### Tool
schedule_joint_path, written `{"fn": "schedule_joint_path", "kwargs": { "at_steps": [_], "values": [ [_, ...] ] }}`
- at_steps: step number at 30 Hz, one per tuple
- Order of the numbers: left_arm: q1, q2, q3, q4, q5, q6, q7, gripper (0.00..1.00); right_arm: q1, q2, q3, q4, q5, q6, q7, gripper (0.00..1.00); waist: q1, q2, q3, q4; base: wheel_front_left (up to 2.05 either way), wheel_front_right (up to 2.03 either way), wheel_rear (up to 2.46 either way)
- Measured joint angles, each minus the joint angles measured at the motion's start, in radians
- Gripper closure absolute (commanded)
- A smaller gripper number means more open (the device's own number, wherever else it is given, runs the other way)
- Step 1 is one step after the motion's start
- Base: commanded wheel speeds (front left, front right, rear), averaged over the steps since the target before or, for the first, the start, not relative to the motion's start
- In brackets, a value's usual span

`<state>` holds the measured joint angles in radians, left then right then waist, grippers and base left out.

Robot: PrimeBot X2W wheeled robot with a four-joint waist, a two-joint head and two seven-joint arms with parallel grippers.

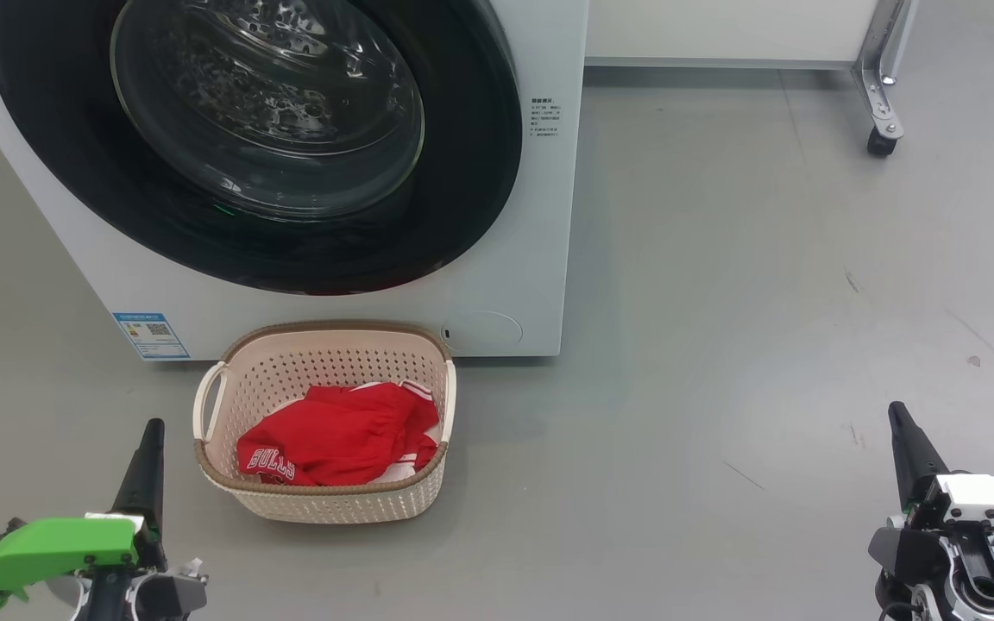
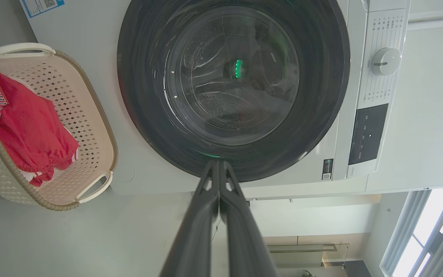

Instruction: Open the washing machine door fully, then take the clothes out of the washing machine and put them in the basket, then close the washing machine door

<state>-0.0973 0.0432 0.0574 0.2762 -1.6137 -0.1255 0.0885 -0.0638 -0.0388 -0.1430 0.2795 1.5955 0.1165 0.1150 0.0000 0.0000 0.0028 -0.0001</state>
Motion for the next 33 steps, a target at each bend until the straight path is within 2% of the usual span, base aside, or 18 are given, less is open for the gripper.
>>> {"fn": "schedule_joint_path", "kwargs": {
  "at_steps": [33],
  "values": [
    [0.000, 0.000, 0.002, 0.000, -0.001, 0.000, 0.000, 1.00, 0.000, 0.000, 0.000, 0.000, 0.004, 0.005, 0.000, 1.00, 0.0000, 0.0000, 0.000, 0.000, 0.00, 0.00, 0.00]
  ]
}}
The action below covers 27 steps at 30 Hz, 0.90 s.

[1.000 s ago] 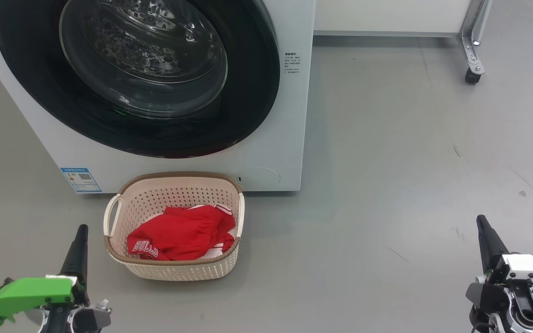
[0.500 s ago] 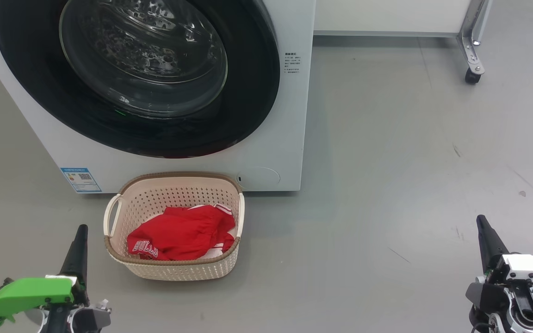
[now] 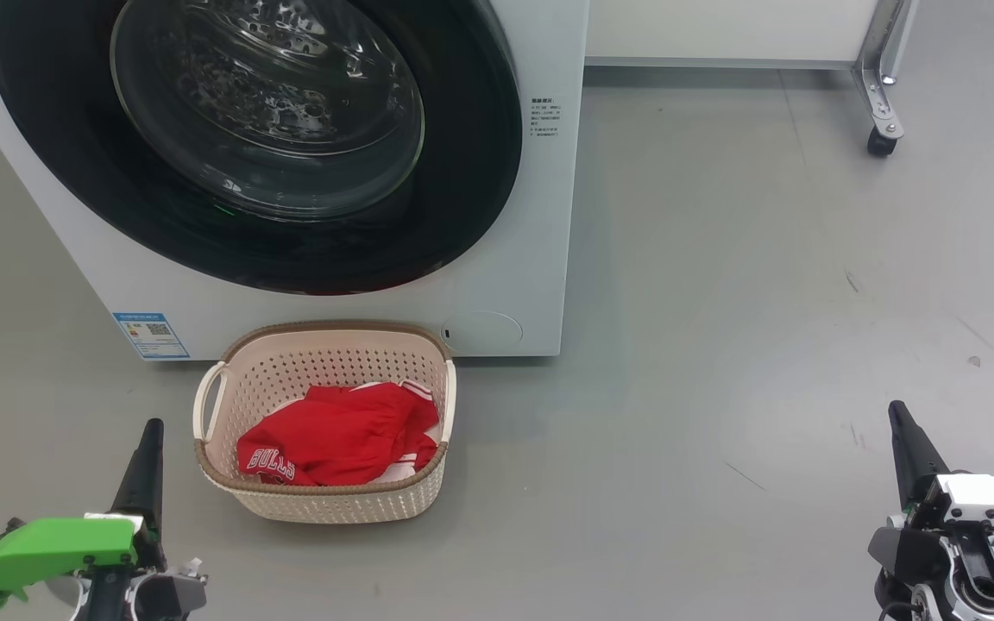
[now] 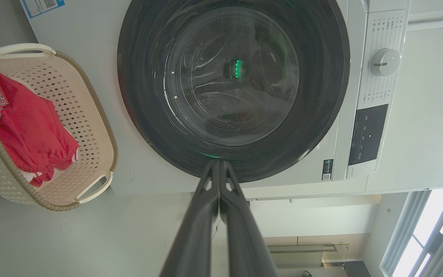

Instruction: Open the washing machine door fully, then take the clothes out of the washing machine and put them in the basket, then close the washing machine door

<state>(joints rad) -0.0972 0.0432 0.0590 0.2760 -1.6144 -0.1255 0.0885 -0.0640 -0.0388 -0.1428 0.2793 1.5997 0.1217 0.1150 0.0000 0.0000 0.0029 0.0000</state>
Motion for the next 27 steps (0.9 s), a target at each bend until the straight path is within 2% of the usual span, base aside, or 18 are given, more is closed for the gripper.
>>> {"fn": "schedule_joint_path", "kwargs": {
  "at_steps": [27],
  "values": [
    [0.000, 0.000, 0.001, 0.000, 0.000, 0.000, 0.004, 1.00, 0.000, 0.000, 0.001, -0.001, 0.000, 0.000, 0.000, 1.00, 0.0000, 0.0000, 0.000, 0.000, 0.00, 0.00, 0.00]
  ]
}}
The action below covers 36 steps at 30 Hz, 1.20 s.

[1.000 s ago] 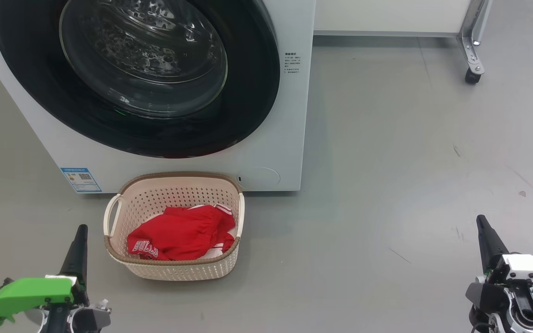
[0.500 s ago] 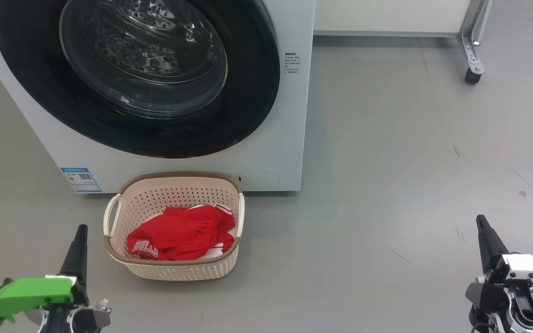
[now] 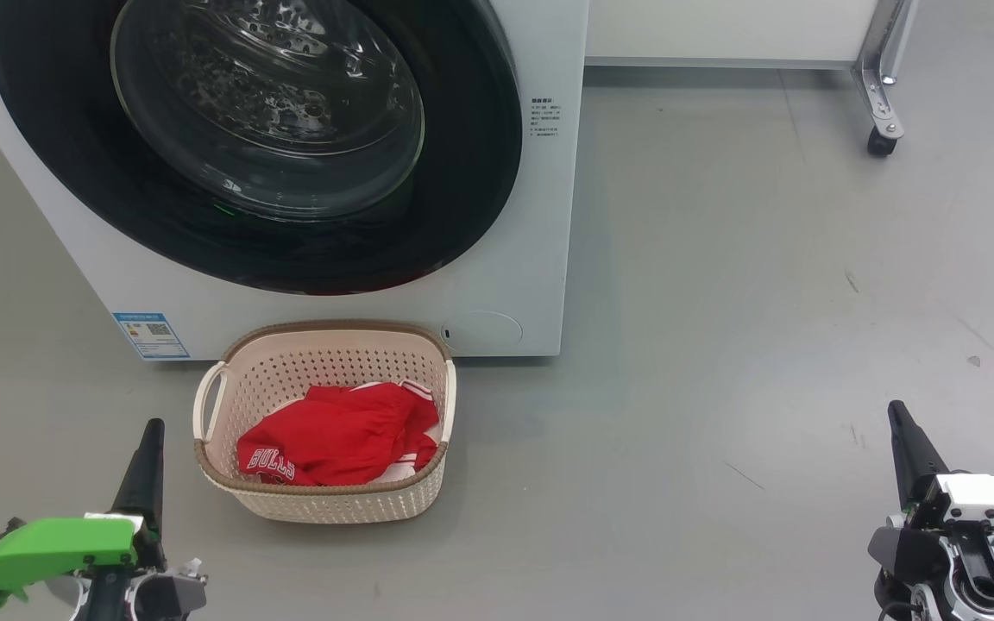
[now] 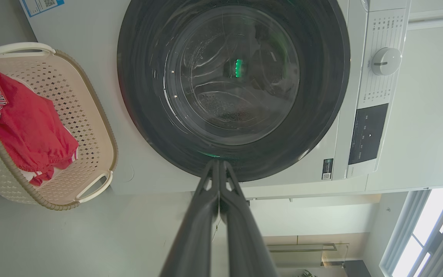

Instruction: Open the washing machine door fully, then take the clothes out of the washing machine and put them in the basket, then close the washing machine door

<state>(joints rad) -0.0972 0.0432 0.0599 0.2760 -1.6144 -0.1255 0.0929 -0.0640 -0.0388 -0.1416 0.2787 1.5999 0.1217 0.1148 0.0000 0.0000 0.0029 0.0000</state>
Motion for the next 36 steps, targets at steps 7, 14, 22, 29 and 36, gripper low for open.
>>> {"fn": "schedule_joint_path", "kwargs": {
  "at_steps": [7, 14, 22, 29, 36],
  "values": [
    [0.000, 0.000, 0.000, 0.000, 0.000, 0.000, 0.000, 1.00, 0.000, 0.000, 0.000, 0.000, 0.000, 0.000, 0.000, 1.00, 0.0000, 0.0000, 0.000, 0.000, 0.00, 0.00, 0.00],
    [0.000, 0.000, 0.000, 0.000, 0.000, 0.000, 0.000, 1.00, 0.000, 0.000, 0.001, 0.000, 0.000, 0.000, 0.000, 1.00, 0.0000, 0.0000, 0.000, 0.000, 0.00, 0.00, 0.00],
    [0.000, 0.000, 0.000, 0.000, 0.000, 0.000, 0.000, 1.00, 0.000, 0.000, 0.001, 0.000, 0.000, 0.000, 0.000, 1.00, -0.0001, 0.0000, 0.000, 0.000, 0.00, 0.00, 0.00],
    [0.000, 0.000, 0.001, 0.000, 0.000, 0.000, 0.000, 1.00, 0.000, 0.000, 0.001, 0.000, 0.000, 0.000, 0.000, 1.00, 0.0000, 0.0000, 0.000, 0.000, 0.00, 0.00, 0.00],
    [0.000, 0.000, 0.001, 0.000, 0.000, 0.000, 0.003, 1.00, 0.000, 0.000, 0.001, 0.000, 0.000, 0.000, 0.000, 1.00, 0.0000, 0.0000, 0.000, 0.000, 0.00, 0.00, 0.00]
  ]
}}
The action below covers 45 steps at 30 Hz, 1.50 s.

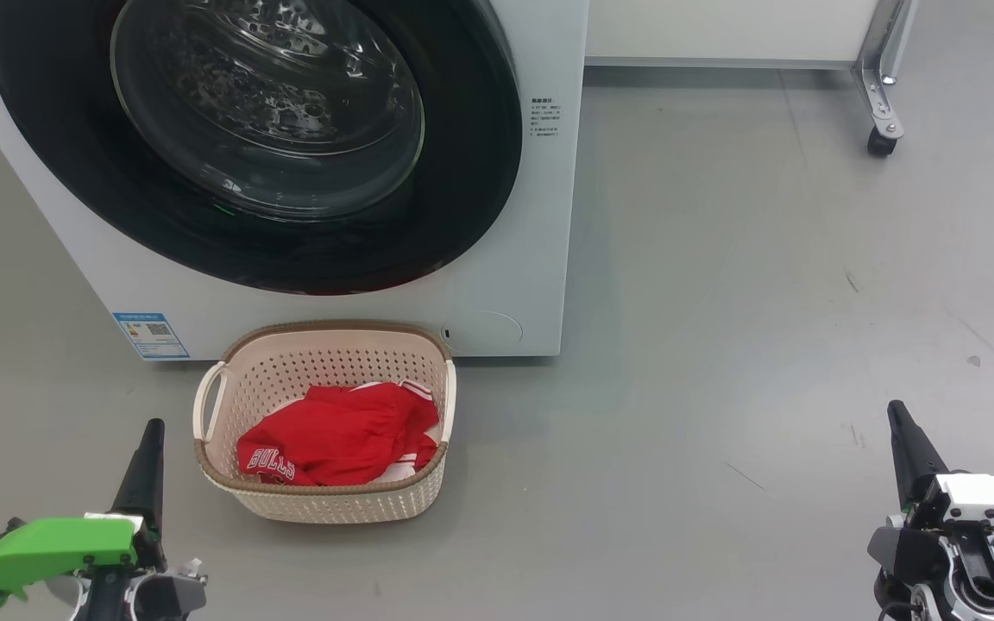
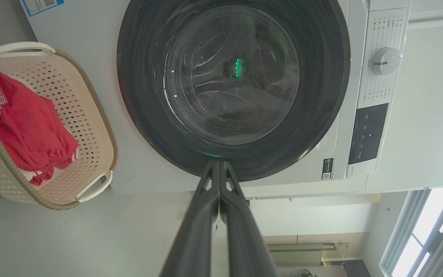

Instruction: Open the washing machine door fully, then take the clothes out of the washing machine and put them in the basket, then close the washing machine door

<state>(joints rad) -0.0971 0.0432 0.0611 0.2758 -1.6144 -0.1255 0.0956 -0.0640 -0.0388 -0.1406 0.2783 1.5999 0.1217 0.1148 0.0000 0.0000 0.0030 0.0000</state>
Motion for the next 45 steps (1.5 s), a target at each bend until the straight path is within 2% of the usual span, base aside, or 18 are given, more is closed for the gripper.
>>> {"fn": "schedule_joint_path", "kwargs": {
  "at_steps": [45],
  "values": [
    [0.000, 0.000, 0.002, 0.000, 0.000, 0.000, 0.000, 1.00, 0.000, 0.000, 0.001, 0.000, 0.000, 0.000, 0.000, 1.00, 0.0000, 0.0000, 0.000, 0.000, 0.00, 0.00, 0.00]
  ]
}}
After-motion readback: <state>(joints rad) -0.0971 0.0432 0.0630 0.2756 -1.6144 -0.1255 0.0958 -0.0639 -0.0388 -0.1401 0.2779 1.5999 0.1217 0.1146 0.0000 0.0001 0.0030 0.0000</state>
